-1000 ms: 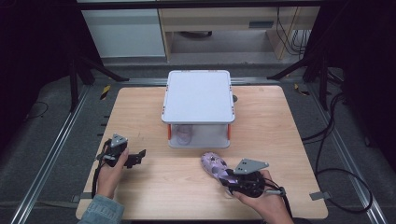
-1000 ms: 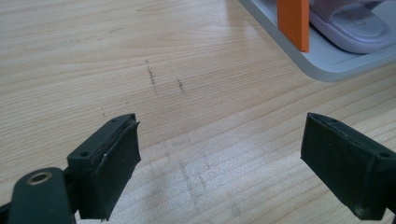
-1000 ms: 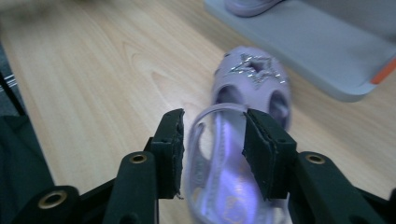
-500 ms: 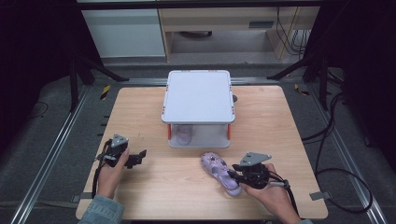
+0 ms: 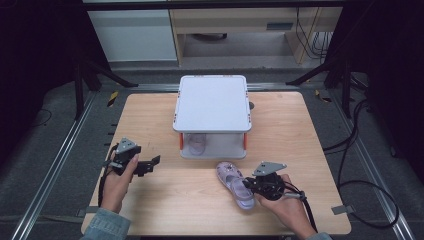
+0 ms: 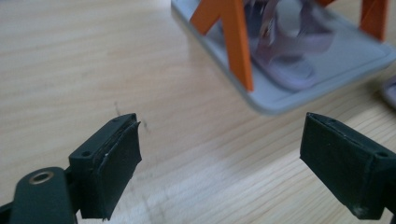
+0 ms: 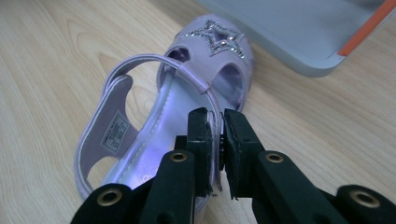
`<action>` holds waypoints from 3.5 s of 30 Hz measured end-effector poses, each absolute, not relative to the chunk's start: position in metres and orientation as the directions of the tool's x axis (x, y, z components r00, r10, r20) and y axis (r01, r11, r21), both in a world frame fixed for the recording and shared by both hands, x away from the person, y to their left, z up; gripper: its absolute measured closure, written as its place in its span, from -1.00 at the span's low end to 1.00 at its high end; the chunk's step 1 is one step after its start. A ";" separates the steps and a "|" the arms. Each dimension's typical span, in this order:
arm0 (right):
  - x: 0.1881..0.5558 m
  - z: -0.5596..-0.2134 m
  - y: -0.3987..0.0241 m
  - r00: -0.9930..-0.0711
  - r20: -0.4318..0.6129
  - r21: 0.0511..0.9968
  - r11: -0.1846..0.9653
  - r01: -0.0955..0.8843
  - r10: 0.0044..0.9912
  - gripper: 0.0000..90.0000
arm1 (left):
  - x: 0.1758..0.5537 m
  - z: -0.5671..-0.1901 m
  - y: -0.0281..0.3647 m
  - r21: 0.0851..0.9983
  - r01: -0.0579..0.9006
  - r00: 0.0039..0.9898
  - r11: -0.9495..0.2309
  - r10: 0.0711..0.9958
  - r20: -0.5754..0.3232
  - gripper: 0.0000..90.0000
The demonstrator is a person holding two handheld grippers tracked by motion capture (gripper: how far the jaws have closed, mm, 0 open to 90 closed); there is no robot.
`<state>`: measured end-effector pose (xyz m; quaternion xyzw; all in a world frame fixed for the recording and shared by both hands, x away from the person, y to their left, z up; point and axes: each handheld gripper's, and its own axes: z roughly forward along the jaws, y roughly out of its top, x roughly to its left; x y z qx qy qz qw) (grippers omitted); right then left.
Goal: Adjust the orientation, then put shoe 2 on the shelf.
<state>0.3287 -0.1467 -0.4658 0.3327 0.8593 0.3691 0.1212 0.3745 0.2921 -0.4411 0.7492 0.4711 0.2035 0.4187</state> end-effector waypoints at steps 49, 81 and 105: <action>0.389 -0.467 -0.105 -0.460 0.202 0.815 0.111 0.568 0.865 0.83 | 0.472 -0.351 0.181 0.830 0.413 0.694 -0.374 0.719 -0.021 0.71; 0.405 -0.484 -0.081 -0.335 0.240 0.848 -0.028 0.530 0.911 0.83 | 0.474 -0.356 0.174 0.818 0.424 0.680 -0.389 0.733 -0.004 0.78; 0.415 -0.488 -0.059 -0.315 0.240 0.857 -0.048 0.512 0.918 0.83 | 0.477 -0.356 0.172 0.813 0.435 0.675 -0.387 0.738 -0.010 0.80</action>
